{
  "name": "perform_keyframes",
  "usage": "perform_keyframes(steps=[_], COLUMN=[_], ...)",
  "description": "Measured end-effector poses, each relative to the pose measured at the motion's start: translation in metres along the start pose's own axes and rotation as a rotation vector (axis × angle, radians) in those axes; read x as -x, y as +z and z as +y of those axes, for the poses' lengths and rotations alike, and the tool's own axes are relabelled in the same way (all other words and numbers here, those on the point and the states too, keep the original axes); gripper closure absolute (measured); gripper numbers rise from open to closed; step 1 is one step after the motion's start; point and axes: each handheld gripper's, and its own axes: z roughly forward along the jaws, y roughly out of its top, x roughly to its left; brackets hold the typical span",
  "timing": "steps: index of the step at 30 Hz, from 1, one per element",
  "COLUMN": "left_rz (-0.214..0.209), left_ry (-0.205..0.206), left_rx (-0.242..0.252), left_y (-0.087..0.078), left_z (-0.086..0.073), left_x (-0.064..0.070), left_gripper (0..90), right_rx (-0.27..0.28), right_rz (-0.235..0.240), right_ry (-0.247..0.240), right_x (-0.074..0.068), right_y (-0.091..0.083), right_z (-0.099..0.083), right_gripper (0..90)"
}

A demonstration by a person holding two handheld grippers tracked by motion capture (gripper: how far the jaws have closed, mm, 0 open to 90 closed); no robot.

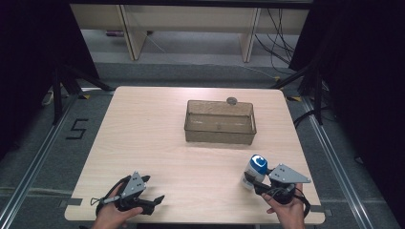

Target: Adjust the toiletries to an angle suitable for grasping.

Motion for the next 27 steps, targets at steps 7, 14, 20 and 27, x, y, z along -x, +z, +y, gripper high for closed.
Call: perform_keyframes(steps=[7, 14, 20, 27], left_rz=[-0.005, -0.008, -0.010, -0.004], left_ry=[-0.003, -0.028, -0.027, -0.024], left_rx=[0.004, 0.025, 0.023, 0.016], left_y=[0.000, 0.001, 0.001, 0.001], left_z=[0.000, 0.000, 0.000, 0.000], left_x=[-0.001, 0.001, 0.001, 0.001], left_gripper=[14.8, 14.8, 14.8, 14.8], right_rx=[-0.008, -0.018, -0.008, -0.006], right_rz=[-0.025, -0.012, -0.029, -0.039], right_ry=[0.016, 0.040, 0.034, 0.039], right_x=[0.007, 0.007, 0.010, 0.014], right_y=[0.003, 0.003, 0.004, 0.005], right_z=[0.001, 0.003, 0.005, 0.007], right_gripper=[55.5, 55.5, 55.6, 55.6])
